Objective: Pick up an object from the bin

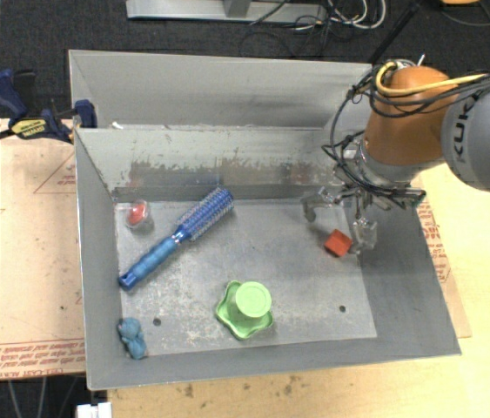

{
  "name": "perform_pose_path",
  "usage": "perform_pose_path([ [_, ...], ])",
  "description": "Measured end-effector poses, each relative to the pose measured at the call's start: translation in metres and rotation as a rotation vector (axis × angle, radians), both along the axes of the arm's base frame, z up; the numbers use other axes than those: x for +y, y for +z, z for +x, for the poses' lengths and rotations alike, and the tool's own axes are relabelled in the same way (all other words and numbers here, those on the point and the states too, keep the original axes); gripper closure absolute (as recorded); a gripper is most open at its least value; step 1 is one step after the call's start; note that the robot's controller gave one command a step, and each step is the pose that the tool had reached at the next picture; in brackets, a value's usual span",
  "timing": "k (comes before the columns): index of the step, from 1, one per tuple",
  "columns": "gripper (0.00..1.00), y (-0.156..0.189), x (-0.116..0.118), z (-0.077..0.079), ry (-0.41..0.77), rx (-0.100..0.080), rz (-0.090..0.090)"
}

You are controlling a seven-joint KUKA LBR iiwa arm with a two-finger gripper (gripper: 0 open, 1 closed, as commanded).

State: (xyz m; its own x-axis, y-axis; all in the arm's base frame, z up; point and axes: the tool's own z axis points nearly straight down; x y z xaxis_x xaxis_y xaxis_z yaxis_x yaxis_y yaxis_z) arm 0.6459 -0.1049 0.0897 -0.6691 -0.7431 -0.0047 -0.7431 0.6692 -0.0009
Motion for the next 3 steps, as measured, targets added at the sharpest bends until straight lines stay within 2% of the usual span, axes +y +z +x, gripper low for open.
perform_pose_path([
  [1,0.00,-0.020,0.041,0.004,0.198,0.002,-0.001],
  [2,0.00,-0.011,-0.042,-0.024,0.125,0.005,0.015],
  [3,1.00,-0.010,-0.037,-0.021,0.136,-0.001,0.014],
])
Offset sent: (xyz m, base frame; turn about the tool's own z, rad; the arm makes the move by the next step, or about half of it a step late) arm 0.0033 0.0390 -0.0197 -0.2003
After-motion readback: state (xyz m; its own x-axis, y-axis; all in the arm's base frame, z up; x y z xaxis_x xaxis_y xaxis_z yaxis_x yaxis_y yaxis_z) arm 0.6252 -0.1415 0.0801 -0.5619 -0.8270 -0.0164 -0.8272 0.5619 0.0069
